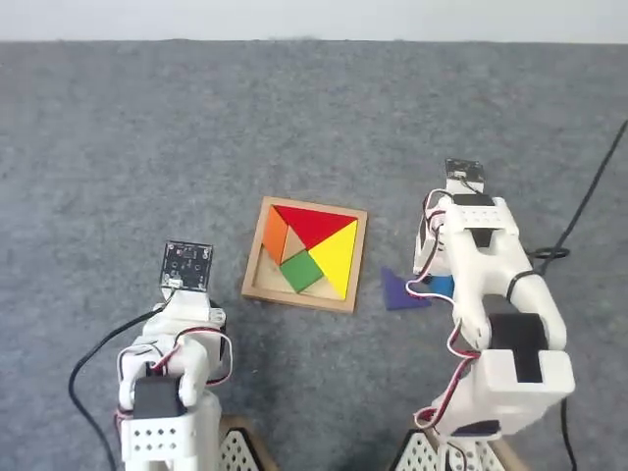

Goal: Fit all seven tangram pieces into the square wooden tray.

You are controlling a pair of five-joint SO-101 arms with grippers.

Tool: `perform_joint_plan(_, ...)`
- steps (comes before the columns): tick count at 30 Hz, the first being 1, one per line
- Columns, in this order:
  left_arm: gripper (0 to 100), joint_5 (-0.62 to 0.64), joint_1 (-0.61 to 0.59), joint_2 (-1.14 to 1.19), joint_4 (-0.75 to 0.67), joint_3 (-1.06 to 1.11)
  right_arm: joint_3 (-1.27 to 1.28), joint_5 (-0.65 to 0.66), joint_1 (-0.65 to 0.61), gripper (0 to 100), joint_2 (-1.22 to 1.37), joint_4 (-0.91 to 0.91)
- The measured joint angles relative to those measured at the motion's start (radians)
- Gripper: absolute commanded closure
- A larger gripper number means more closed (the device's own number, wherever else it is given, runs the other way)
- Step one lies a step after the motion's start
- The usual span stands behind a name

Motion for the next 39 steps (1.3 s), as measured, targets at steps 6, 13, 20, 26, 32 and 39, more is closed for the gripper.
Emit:
perform_joint_plan(6,98,0.000,0.000,0.000,0.000,0.000,-0.011,0.000,-0.003,99.1,-0.018,0.000)
perform_joint_plan(13,98,0.000,0.000,0.000,0.000,0.000,-0.012,0.115,-0.190,99.1,-0.141,0.006)
perform_joint_plan(20,98,0.000,0.000,0.000,0.000,0.000,-0.068,0.494,-0.342,99.1,-0.169,0.008)
perform_joint_plan(26,98,0.000,0.000,0.000,0.000,0.000,-0.103,0.500,-0.347,99.1,-0.169,0.012)
perform_joint_plan(32,98,0.000,0.000,0.000,0.000,0.000,-0.023,0.384,-0.324,99.1,-0.239,0.026)
perform_joint_plan(39,98,0.000,0.000,0.000,0.000,0.000,0.255,0.295,-0.206,94.6,-0.509,-0.051)
